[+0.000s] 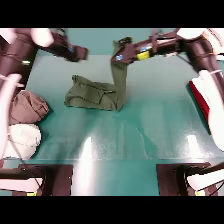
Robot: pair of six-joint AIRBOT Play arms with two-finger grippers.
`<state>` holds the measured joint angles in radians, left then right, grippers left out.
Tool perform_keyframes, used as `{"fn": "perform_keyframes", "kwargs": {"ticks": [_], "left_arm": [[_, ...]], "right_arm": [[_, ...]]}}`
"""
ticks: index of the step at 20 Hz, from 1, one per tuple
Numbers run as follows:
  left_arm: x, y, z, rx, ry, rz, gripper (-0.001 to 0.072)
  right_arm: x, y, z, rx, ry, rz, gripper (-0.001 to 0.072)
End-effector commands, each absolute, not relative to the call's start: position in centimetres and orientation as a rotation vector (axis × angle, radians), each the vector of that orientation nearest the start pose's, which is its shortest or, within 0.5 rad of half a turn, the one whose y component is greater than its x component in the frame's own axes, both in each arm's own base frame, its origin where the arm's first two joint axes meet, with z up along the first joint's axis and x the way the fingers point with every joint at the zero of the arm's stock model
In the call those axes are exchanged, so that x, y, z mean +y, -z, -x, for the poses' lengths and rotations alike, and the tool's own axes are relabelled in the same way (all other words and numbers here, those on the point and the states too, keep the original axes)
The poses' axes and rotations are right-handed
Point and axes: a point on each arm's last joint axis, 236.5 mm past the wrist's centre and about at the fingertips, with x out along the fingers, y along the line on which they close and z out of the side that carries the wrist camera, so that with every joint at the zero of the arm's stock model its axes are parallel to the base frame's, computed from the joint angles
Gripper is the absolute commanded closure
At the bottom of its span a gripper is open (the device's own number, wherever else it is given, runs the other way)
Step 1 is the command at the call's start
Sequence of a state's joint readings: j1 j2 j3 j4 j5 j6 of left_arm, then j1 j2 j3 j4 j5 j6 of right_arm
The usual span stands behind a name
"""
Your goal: Fold the shirts.
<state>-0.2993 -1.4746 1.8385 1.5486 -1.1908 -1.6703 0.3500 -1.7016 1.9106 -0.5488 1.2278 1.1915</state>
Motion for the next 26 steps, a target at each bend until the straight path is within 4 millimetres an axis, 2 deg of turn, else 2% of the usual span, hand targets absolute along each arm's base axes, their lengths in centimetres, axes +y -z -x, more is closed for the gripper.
{"fn": "perform_keyframes", "kwargs": {"ticks": [1, 3, 5, 8, 9, 10, 11, 12, 14, 15, 16, 18, 20, 22, 24, 25, 26], "left_arm": [[-7.4, -24.9, -44.1, 0.787, 0.103, -0.06, 0.0682], [-5.8, -27.1, -42.3, 0.753, 0.079, -0.051, 0.0682], [-5.2, -28.4, -40.9, 0.734, 0.075, -0.075, 0.0683], [-5.1, -27.3, -39.7, 0.8, 0.072, -0.077, 0.0683], [-5.0, -26.9, -39.4, 0.823, 0.071, -0.078, 0.0682], [-5.1, -26.6, -39.2, 0.834, 0.073, -0.077, 0.0682], [-5.1, -26.6, -39.2, 0.836, 0.073, -0.078, 0.0683], [-5.1, -26.6, -39.2, 0.835, 0.073, -0.078, 0.0682], [-5.1, -26.6, -39.2, 0.838, 0.074, -0.077, 0.0682], [-5.1, -26.5, -39.1, 0.841, 0.073, -0.077, 0.0683], [-5.1, -26.5, -39.1, 0.84, 0.074, -0.077, 0.0682], [-5.2, -26.5, -39.2, 0.839, 0.078, -0.075, 0.0682], [-5.5, -26.5, -39.1, 0.84, 0.09, -0.068, 0.0682], [-5.6, -26.6, -39.2, 0.837, 0.092, -0.067, 0.0683], [-5.6, -26.6, -39.2, 0.835, 0.093, -0.066, 0.0683], [-5.6, -26.6, -39.2, 0.833, 0.094, -0.066, 0.0683], [-5.6, -26.8, -39.4, 0.826, 0.095, -0.065, 0.0683]], "right_arm": [[42.8, -17.4, -42.5, 0.835, -1.218, -0.335, 0.0694], [46.0, -15.3, -43.0, 0.822, -1.204, -0.358, 0.0694], [48.6, -12.4, -43.3, 0.823, -1.167, -0.381, 0.0693], [51.8, -8.5, -42.9, 0.845, -1.142, -0.411, 0.0692], [52.8, -7.8, -42.5, 0.848, -1.144, -0.426, 0.0655], [53.3, -7.6, -42.1, 0.84, -1.165, -0.414, 0.0403], [53.4, -7.4, -41.6, 0.847, -1.185, -0.401, 0.0089], [52.6, -7.8, -41.2, 0.871, -1.208, -0.386, -0.0003], [49.0, -8.4, -40.1, 0.955, -1.267, -0.308, 0.0017], [46.5, -8.0, -40.0, 1.016, -1.254, -0.269, 0.0095], [43.7, -7.1, -40.1, 1.071, -1.228, -0.223, 0.0121], [37.2, -4.3, -40.9, 1.191, -1.095, -0.203, 0.0121], [31.8, -2.1, -41.3, 1.271, -0.941, -0.306, 0.0126], [27.7, -0.1, -41.9, 1.284, -0.766, -0.434, 0.013], [25.2, 2.2, -42.1, 1.258, -0.639, -0.498, 0.013], [24.9, 3.1, -41.9, 1.255, -0.609, -0.516, 0.0124], [25.5, 3.7, -41.5, 1.267, -0.604, -0.562, 0.0067]]}}
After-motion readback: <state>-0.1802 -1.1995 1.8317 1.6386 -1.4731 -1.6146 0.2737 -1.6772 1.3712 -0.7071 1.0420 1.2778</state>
